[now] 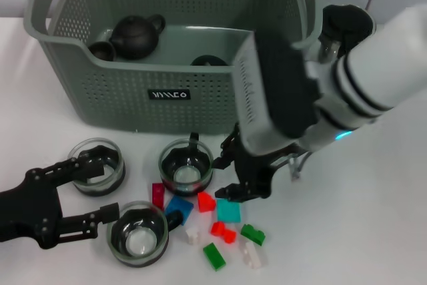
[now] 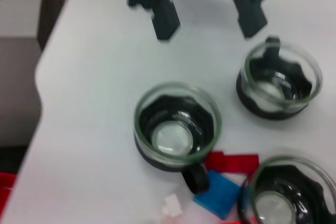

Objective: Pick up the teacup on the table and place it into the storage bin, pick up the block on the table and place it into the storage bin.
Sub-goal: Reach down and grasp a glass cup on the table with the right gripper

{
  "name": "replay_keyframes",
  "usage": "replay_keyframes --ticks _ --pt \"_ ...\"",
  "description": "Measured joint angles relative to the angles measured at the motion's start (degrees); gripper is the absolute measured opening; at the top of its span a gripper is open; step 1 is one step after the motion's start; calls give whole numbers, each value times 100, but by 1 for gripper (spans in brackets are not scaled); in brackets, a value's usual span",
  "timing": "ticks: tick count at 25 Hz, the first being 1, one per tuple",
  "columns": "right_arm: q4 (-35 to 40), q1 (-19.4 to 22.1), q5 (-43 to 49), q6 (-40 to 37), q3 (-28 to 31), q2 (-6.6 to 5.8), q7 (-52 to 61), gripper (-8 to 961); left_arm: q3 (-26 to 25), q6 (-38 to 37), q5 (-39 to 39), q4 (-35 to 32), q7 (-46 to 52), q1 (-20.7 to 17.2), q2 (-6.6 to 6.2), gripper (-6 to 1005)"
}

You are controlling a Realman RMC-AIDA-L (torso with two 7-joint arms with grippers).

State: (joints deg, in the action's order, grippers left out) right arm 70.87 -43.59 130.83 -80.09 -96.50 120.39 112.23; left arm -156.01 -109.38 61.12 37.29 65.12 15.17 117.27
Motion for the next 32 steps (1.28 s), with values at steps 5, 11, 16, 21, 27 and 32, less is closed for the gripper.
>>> replay_keyframes --ticks 5,11,16,21,27,32 --pt "-662 -275 -21 787 -519 28 -23 462 0 25 -29 -44 -45 40 8 853" --pt "-778 -335 1 1338 -918 37 -51 462 0 29 -23 -46 -62 42 23 853" --pt "-1051 -489 -10 1575 -1183 55 -87 463 -5 31 -2 -46 -62 39 42 853" --pt "-1390 -698 -89 1647 -1254 80 -41 463 -13 32 -2 -46 -63 44 52 853" --pt "-1379 -764 -356 1333 -1216 45 47 462 -24 110 -2 -46 -62 37 53 853" --pt "-1457 -878 -366 1082 -1200 30 243 462 -26 132 -4 -46 -61 41 65 853"
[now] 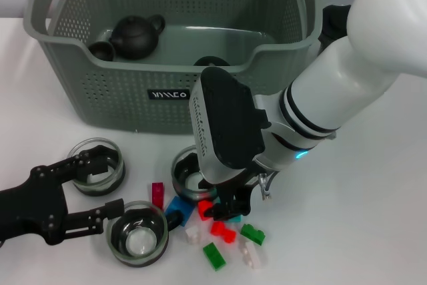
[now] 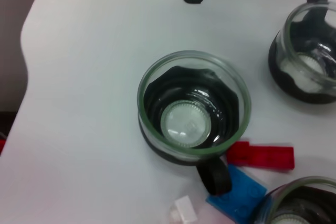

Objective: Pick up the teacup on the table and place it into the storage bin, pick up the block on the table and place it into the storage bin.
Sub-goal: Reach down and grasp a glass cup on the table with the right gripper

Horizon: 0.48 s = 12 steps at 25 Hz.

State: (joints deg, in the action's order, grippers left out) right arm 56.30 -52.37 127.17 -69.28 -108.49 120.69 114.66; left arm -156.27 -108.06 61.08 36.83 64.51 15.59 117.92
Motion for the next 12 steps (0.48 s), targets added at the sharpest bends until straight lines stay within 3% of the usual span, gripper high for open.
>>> replay_keyframes --ticks 12 --pt "-379 -151 39 370 3 19 35 463 0 5 -1 0 0 -30 12 853"
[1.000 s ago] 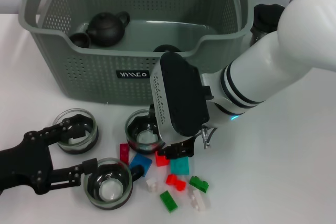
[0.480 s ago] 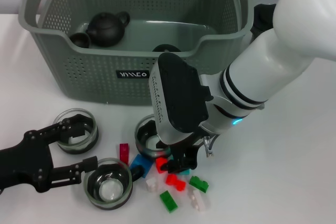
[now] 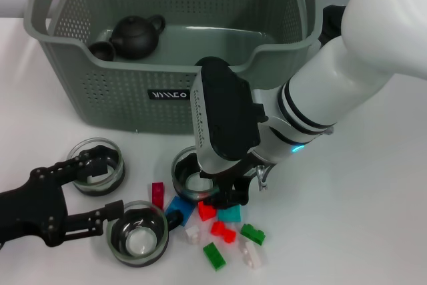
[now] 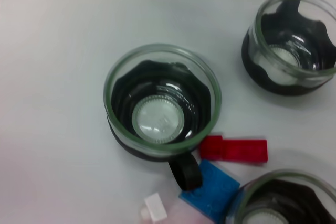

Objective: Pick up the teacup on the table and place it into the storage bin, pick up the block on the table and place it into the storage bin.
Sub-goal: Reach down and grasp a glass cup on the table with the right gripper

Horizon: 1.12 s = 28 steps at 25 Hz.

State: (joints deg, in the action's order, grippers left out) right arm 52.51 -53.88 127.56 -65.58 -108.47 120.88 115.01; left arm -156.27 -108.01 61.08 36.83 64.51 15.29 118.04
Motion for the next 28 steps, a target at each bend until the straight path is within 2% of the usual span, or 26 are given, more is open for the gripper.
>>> replay_keyframes --ticks 12,27,28 --pt "-279 -50 41 138 -13 3 23 448 0 18 0 0 -4 40 26 853" --pt "-207 -80 40 -9 -60 5 36 429 0 27 0 0 -9 36 33 854" --pt "-207 -81 40 -9 -58 3 39 327 0 27 0 0 -9 36 35 854"
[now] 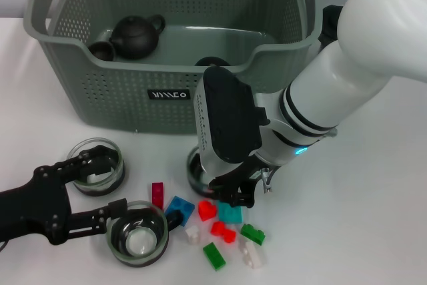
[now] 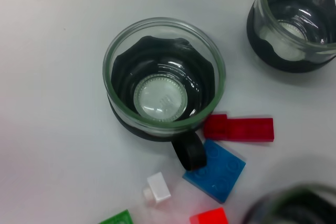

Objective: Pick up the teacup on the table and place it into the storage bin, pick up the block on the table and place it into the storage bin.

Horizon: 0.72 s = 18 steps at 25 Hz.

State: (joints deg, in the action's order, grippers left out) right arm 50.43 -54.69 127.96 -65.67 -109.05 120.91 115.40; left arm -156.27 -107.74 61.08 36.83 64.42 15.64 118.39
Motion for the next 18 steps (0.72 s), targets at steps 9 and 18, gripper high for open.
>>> replay_keyframes --ticks 9,18 --pt "149 36 -30 -132 56 -21 26 58 0 -1 0 0 0 6 8 854" --pt "2005 418 5 -2238 1607 -72 331 58 -79 10 1 0 -40 3 9 854"
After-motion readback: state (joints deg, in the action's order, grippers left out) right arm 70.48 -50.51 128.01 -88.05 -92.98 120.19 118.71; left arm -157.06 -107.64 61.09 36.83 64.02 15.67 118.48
